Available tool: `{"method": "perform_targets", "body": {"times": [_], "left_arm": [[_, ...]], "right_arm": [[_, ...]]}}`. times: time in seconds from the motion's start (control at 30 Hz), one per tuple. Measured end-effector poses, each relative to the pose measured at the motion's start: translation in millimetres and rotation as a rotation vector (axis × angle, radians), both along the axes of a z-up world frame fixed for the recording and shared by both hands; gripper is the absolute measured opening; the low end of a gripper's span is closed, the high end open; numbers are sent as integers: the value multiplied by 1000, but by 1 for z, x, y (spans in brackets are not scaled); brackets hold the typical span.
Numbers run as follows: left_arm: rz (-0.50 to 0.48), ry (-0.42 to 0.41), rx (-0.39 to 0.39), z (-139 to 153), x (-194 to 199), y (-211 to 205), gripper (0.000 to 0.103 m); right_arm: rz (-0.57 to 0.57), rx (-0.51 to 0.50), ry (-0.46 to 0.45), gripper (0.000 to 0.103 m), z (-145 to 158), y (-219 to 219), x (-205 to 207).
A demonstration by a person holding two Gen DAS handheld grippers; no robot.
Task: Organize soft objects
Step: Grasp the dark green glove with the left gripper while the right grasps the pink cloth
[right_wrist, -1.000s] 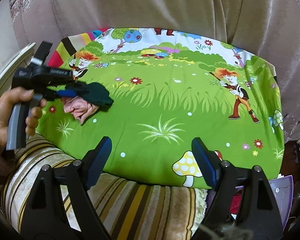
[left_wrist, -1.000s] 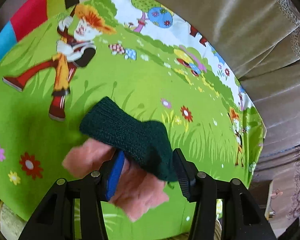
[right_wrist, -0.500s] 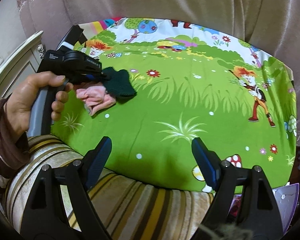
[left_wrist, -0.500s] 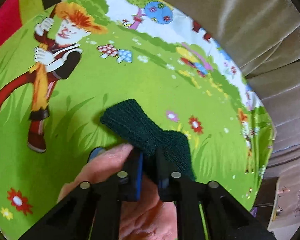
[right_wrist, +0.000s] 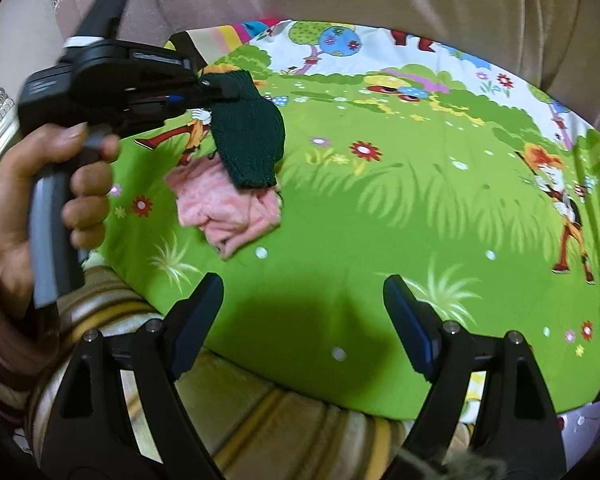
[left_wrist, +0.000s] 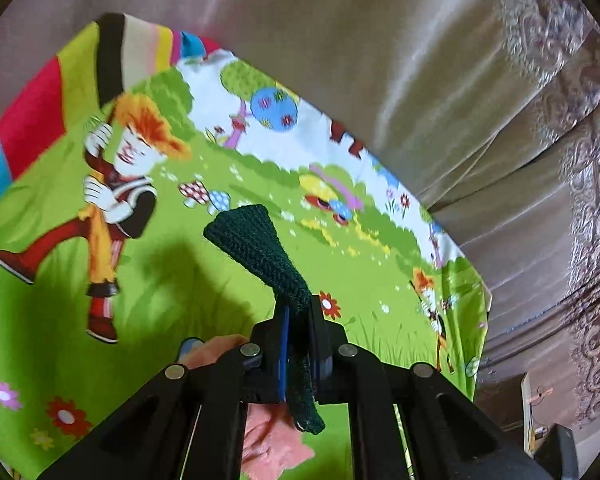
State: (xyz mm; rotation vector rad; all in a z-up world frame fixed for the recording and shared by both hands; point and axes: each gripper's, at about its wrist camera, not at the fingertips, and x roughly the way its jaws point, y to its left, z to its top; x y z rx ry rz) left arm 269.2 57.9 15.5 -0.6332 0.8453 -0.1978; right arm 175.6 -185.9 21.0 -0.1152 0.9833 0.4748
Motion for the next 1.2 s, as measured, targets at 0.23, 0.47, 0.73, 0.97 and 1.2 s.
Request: {"method": "perform_targets", "body": {"times": [0.23, 0.47, 0.73, 0.97, 1.2], "left_arm": [[59, -41, -9, 16, -22, 32, 9], [117, -77, 0, 23, -49, 58, 9], [170, -81, 5, 16, -75, 77, 9], [169, -61, -2, 8, -82, 75, 9], [166, -88, -2, 15, -90, 69, 9]], "right_arm": [[64, 45, 29, 86, -6, 41, 23], [78, 44, 60, 86, -25, 75, 57], [82, 44, 145, 86, -58, 93, 77], [102, 64, 162, 43, -63, 93, 77], [64, 113, 110, 20, -41, 75, 68]]}}
